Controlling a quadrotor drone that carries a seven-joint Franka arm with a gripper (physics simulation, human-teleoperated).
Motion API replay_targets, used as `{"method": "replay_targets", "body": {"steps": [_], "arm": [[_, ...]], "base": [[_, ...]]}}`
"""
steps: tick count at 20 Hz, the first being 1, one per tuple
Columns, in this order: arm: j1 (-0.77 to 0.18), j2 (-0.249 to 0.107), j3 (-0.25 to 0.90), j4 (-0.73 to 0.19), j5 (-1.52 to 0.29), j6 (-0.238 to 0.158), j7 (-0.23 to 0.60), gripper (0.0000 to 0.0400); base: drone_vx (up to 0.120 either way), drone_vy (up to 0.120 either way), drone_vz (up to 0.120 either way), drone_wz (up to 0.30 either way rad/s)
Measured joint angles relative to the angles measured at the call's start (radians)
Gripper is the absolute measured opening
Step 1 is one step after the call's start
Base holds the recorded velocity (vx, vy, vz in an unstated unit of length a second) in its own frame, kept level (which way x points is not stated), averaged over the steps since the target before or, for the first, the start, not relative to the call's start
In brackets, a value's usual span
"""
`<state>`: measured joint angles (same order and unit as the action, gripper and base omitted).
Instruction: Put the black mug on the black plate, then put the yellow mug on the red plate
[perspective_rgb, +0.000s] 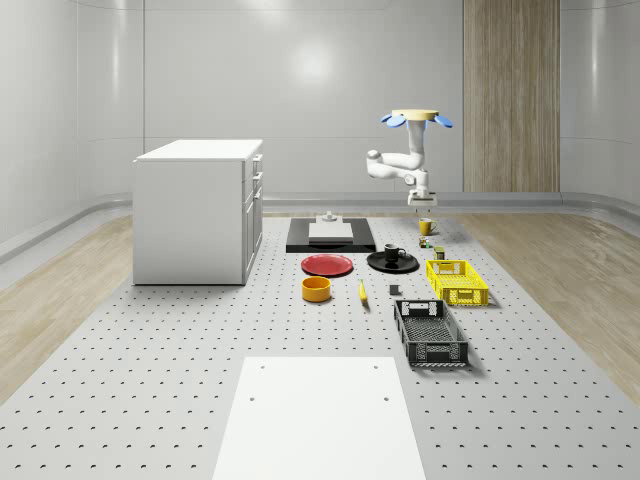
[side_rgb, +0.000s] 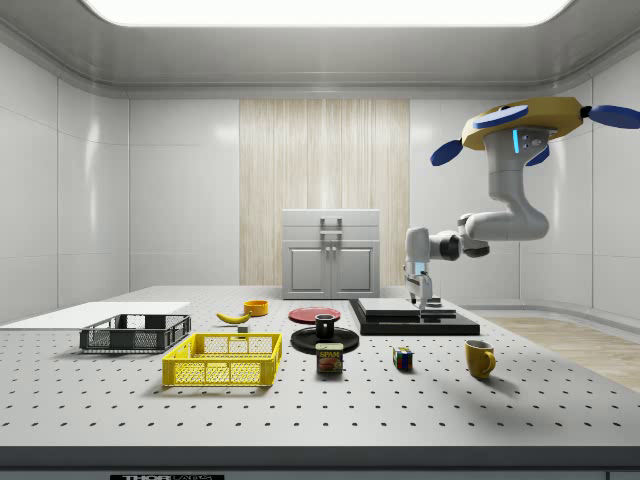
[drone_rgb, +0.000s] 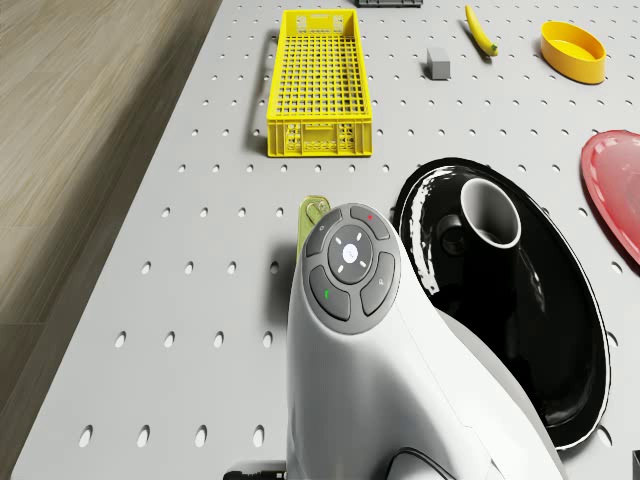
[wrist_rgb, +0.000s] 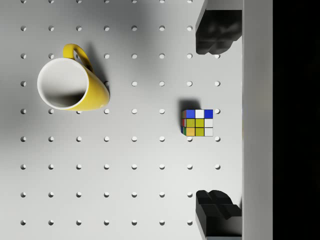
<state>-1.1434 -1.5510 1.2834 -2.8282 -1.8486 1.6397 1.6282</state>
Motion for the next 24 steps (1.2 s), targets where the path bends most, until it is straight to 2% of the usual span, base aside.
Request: {"method": "replay_targets", "body": {"steps": [4,9,18,24], "arm": [[0.000,0.000,0.000,0.000,0.000,0.000,0.000,0.0400],[0.000,-0.001,0.000,0.000,0.000,0.001,0.000,0.0400],[0.000,-0.001,0.000,0.000,0.000,0.001,0.000,0.0400],[0.000,-0.002,0.000,0.000,0.001,0.001,0.000,0.0400]], "base": [[-0.120,0.000,-0.010,0.000],[-0.120,0.000,-0.120,0.000],[-0.120,0.000,0.000,0.000],[-0.120,0.000,-0.113,0.000]]}}
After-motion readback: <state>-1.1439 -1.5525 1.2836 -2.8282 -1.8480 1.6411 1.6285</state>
